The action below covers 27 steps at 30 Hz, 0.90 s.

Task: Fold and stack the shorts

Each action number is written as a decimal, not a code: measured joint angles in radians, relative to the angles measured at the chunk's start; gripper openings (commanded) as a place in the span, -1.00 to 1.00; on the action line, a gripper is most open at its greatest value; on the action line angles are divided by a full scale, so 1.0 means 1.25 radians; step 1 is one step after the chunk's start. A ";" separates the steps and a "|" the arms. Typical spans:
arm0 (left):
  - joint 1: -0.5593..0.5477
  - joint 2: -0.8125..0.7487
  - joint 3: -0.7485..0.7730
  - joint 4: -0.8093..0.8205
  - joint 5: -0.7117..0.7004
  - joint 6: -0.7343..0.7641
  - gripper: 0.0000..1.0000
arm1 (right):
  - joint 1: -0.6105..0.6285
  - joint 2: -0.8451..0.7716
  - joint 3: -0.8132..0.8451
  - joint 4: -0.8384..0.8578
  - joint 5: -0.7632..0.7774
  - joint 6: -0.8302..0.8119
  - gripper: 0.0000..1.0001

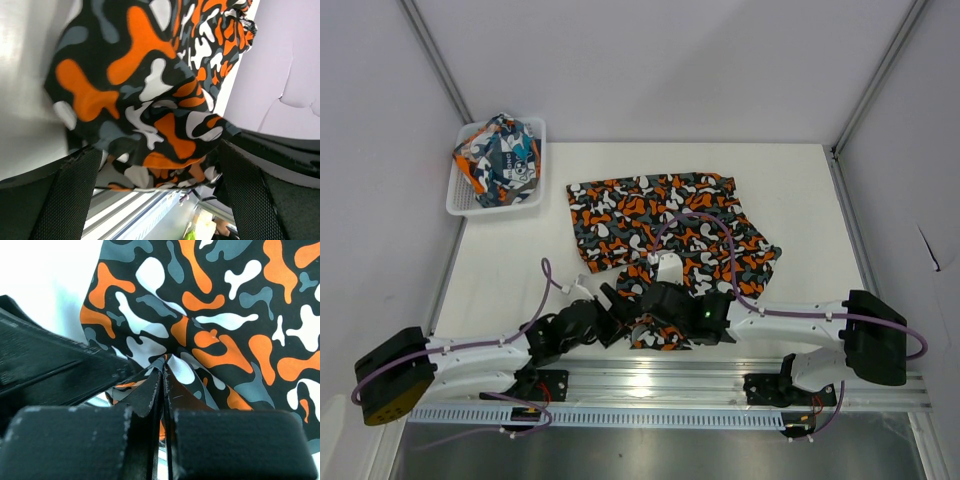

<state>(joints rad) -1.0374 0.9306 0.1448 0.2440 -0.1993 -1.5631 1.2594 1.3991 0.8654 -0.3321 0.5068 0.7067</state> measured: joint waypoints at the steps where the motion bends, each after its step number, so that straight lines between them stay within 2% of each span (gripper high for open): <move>1: 0.000 0.013 0.004 0.013 0.000 0.000 0.98 | 0.002 -0.001 0.000 -0.001 0.000 0.000 -1.00; 6: 0.000 0.036 0.024 0.044 -0.005 0.000 0.98 | 0.021 -0.013 0.001 -0.008 0.006 0.011 -1.00; 16: 0.024 0.001 0.033 0.053 -0.064 0.009 0.98 | 0.107 -0.067 -0.001 -0.017 0.047 0.067 -1.00; 27: 0.071 0.053 0.065 0.036 -0.111 0.043 0.97 | 0.209 -0.066 -0.012 -0.032 0.103 0.108 -1.00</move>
<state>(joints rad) -0.9482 0.9970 0.2260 0.2893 -0.3386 -1.5097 1.5211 1.3167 0.8509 -0.3717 0.6350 0.8417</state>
